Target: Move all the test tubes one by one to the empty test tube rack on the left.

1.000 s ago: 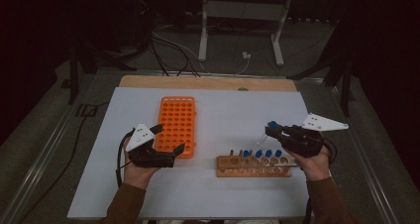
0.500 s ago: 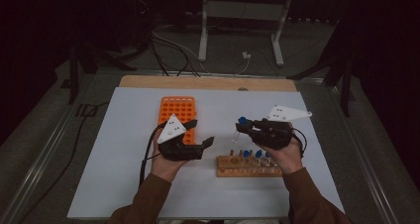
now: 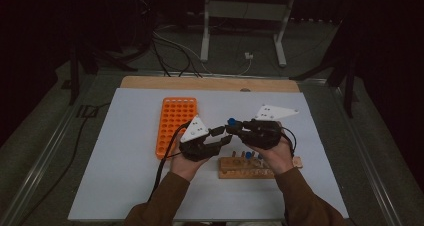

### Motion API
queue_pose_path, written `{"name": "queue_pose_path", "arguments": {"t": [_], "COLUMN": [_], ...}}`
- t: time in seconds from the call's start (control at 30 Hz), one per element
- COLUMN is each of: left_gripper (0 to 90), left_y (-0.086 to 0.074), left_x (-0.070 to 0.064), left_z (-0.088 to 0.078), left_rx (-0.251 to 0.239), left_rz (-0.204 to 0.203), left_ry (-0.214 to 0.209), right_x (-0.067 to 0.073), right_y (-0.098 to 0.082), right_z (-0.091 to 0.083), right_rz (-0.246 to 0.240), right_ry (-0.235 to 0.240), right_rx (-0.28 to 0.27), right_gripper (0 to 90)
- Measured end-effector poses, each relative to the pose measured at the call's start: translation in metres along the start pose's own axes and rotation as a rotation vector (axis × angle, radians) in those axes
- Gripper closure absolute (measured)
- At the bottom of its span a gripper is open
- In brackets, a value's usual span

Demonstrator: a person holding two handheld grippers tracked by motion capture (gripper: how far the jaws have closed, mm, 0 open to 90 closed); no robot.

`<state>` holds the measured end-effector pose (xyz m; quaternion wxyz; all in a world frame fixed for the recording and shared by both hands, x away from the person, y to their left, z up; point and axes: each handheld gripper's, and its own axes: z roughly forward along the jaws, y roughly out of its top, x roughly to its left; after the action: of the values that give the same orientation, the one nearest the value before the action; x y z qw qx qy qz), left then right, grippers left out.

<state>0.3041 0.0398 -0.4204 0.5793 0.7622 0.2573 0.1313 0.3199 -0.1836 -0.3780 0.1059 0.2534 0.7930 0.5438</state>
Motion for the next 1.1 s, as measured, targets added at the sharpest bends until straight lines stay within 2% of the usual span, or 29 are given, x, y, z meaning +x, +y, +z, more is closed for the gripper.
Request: {"name": "queue_pose_path", "arguments": {"t": [0.03,0.07,0.17,0.37,0.5,0.6,0.63,0.67,0.7,0.73,0.77,0.8,0.83,0.87,0.93,0.97,1.0,1.03,1.1], "left_gripper": [64.7,69.8,74.4,77.8,78.0,78.0,78.0,78.0,78.0,78.0,78.0,78.0,78.0,78.0,78.0,78.0,78.0,78.0,78.0], "left_y": [0.000,0.000,0.000,-0.001,-0.001,-0.001,-0.001,-0.001,-0.002,-0.002,-0.003,-0.003,-0.004,-0.005,-0.007,-0.008,-0.009,-0.010,-0.013], "left_x": [0.000,0.000,-0.001,-0.002,0.000,0.004,0.006,0.007,0.008,0.009,0.010,0.012,0.014,0.015,0.017,0.018,0.019,0.020,0.022], "left_z": [0.001,0.001,0.002,0.004,0.004,0.001,0.000,-0.002,-0.003,-0.005,-0.007,-0.008,-0.009,-0.011,-0.013,-0.014,-0.016,-0.017,-0.020], "left_rx": [0.002,0.005,0.008,0.016,0.015,0.013,0.015,0.014,0.012,0.012,0.010,0.013,0.016,0.017,0.021,0.021,0.020,0.021,0.022], "left_rz": [-0.002,-0.002,0.007,0.031,0.024,0.017,0.019,0.016,0.014,0.010,0.003,-0.003,-0.005,-0.010,-0.015,-0.015,-0.017,-0.020,-0.021], "left_ry": [-0.003,-0.005,-0.001,-0.004,0.007,0.022,0.027,0.032,0.037,0.044,0.050,0.056,0.065,0.072,0.083,0.090,0.092,0.096,0.105], "right_x": [0.000,0.001,0.002,0.001,-0.002,-0.004,-0.004,-0.005,-0.005,-0.006,-0.009,-0.009,-0.012,-0.015,-0.017,-0.022,-0.022,-0.027,-0.032], "right_y": [0.000,0.000,0.000,-0.002,-0.003,-0.004,-0.004,-0.006,-0.006,-0.007,-0.010,-0.010,-0.013,-0.015,-0.018,-0.022,-0.022,-0.026,-0.031], "right_z": [0.000,0.000,0.001,0.001,-0.002,-0.008,-0.008,-0.014,-0.014,-0.017,-0.024,-0.024,-0.031,-0.035,-0.038,-0.044,-0.044,-0.050,-0.056], "right_rz": [0.000,0.000,-0.003,0.008,0.017,0.017,0.017,0.010,0.010,0.003,0.000,0.000,0.007,0.012,0.019,0.031,0.031,0.038,0.052], "right_ry": [0.000,0.006,0.012,0.025,0.043,0.026,0.026,-0.011,-0.011,-0.040,-0.107,-0.107,-0.144,-0.156,-0.167,-0.190,-0.190,-0.221,-0.237], "right_rx": [0.000,-0.002,-0.001,0.002,-0.005,-0.012,-0.012,-0.020,-0.020,-0.021,-0.025,-0.025,-0.034,-0.039,-0.044,-0.045,-0.045,-0.044,-0.052], "right_gripper": [76.2,76.3,76.3,75.4,55.0,39.5,39.5,32.2,32.2,27.9,18.4,18.4,15.0,13.5,10.4,4.4,4.4,2.0,1.1]}}
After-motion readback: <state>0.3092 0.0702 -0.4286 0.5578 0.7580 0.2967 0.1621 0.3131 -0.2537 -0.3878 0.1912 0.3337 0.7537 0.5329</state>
